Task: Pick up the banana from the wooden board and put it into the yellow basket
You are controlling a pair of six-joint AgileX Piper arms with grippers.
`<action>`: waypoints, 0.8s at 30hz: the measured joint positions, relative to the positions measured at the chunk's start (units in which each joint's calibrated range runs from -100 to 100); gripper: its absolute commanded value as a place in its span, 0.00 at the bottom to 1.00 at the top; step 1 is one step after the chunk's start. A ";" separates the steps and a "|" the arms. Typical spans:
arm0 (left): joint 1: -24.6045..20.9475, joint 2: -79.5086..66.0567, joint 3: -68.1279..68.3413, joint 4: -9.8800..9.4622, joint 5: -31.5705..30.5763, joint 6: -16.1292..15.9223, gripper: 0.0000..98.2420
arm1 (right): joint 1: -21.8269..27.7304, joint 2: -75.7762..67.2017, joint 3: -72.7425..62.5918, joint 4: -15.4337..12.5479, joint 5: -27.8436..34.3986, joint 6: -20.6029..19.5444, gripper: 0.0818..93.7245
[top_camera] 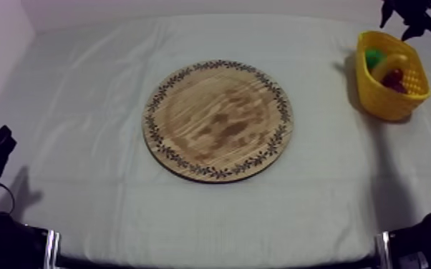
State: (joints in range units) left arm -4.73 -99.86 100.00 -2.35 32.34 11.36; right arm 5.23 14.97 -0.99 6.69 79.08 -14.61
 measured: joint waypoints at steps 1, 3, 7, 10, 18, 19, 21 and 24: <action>0.00 0.00 0.00 0.00 0.00 0.00 0.00 | 0.10 -0.22 -0.15 -0.10 0.16 0.22 0.55; 0.00 0.00 0.00 0.00 0.00 0.00 0.00 | 0.33 -1.07 -0.80 -0.22 0.16 0.51 0.53; 0.00 0.00 0.00 0.00 0.00 0.00 0.00 | 0.68 -3.66 -1.83 -0.85 0.44 1.31 0.47; 0.00 0.00 0.00 0.00 0.00 0.00 0.00 | 0.64 -6.60 -1.91 -1.17 0.79 2.10 0.39; 0.00 0.00 0.00 0.00 0.00 0.00 0.00 | 0.82 -18.15 1.42 -3.31 -2.08 4.67 0.26; 0.00 0.00 0.00 0.00 0.00 0.00 0.00 | 0.91 -19.95 2.25 -3.46 -2.62 4.99 0.25; 0.00 0.00 0.00 0.00 0.00 0.00 0.00 | 0.91 -23.27 4.13 -3.74 -4.01 5.48 0.22; 0.00 0.00 0.00 0.00 0.00 0.00 0.00 | 1.23 -28.71 7.89 -4.79 -6.57 6.61 0.15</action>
State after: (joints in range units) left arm -4.73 -99.86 100.00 -2.35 32.34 11.36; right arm 6.46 -13.74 6.90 1.90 72.51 -8.00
